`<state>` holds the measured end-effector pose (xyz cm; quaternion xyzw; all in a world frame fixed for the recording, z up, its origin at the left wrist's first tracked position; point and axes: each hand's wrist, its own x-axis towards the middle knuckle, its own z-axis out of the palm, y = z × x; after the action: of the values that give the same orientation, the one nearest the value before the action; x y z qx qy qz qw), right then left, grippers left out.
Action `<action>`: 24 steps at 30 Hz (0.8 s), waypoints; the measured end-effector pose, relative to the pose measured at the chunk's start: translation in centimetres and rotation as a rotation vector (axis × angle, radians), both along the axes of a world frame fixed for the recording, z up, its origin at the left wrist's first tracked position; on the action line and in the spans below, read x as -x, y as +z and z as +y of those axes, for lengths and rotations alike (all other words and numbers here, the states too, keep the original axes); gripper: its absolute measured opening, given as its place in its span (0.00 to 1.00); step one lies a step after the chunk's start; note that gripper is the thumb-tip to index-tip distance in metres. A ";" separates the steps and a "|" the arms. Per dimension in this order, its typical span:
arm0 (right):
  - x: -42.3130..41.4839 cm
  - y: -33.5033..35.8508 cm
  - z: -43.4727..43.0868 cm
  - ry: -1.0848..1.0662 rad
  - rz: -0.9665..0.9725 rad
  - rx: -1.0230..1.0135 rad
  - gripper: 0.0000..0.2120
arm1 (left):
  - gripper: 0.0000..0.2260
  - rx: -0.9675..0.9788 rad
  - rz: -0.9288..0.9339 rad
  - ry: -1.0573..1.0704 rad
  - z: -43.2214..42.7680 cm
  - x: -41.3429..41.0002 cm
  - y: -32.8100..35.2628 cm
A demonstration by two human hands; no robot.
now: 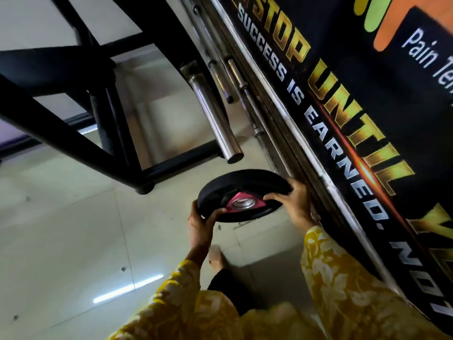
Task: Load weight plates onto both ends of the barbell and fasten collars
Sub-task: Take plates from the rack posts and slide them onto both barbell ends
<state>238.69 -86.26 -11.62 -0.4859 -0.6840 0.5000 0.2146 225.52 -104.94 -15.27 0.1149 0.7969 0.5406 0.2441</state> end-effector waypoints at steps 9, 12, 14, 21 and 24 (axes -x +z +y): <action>1.1 6.7 -6.3 0.186 0.041 -0.044 0.19 | 0.23 -0.065 0.019 0.139 -8.3 -1.6 6.4; 3.5 9.9 -8.2 0.256 0.102 -0.088 0.20 | 0.26 -0.102 0.055 0.222 -10.9 -0.8 9.2; 5.4 12.4 -10.0 0.294 0.135 -0.107 0.23 | 0.25 -0.133 0.091 0.280 -13.0 -0.1 11.2; 11.0 20.2 -17.6 0.482 0.239 -0.186 0.20 | 0.25 -0.207 0.237 0.454 -21.7 2.3 18.6; 12.5 23.4 -21.6 0.501 0.299 -0.226 0.24 | 0.25 -0.221 0.298 0.521 -25.6 2.8 21.2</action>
<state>226.20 -107.84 11.74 -0.1963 -0.7947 0.5238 0.2356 222.74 -130.51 5.96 0.0106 0.7628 0.6455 -0.0359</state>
